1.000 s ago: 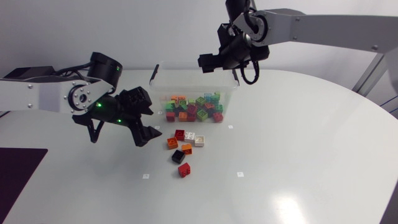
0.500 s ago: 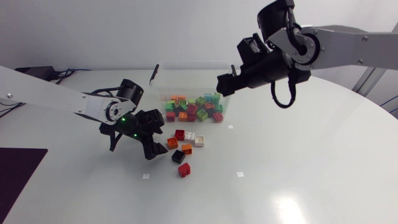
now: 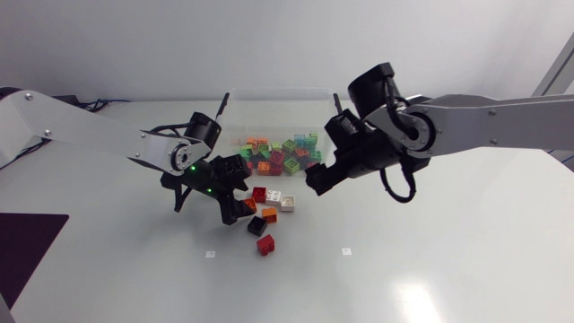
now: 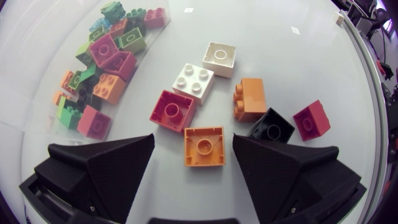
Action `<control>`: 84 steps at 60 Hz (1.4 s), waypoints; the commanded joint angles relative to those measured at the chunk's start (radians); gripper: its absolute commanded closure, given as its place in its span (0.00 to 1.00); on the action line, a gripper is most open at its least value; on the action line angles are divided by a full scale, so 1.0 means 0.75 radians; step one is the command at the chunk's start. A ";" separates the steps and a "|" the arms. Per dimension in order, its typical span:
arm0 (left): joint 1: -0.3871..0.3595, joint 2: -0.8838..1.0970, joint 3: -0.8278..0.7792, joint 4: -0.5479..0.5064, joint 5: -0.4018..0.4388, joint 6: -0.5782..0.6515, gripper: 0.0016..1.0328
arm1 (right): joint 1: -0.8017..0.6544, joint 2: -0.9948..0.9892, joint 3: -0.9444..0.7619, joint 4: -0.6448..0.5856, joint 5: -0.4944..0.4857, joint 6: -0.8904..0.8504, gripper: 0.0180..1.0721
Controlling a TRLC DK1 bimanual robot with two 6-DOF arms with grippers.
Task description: Place the duplo bricks in the container
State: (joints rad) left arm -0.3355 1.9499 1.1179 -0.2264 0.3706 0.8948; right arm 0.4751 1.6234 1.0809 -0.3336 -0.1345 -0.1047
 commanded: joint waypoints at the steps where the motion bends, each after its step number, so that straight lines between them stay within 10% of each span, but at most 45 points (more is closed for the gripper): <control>1: -0.007 0.032 0.023 0.001 0.029 0.030 0.27 | 0.048 0.091 0.019 -0.030 0.007 0.043 0.05; 20: -0.017 0.024 -0.012 -0.001 0.038 0.030 0.76 | 0.129 0.329 0.166 -0.058 0.044 -0.200 0.05; 61: 0.071 -0.340 -0.206 -0.187 0.025 0.102 0.78 | 0.011 0.586 0.318 -0.067 -0.291 -0.740 0.07; 84: 0.046 -0.587 -0.200 -0.349 0.015 0.081 0.77 | 0.015 0.627 0.398 -0.185 -0.271 -0.838 0.19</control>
State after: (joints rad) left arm -0.2874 1.5394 0.9806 -0.4625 0.3840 0.9432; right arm 0.4824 2.0563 1.3445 -0.4351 -0.3428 -0.6899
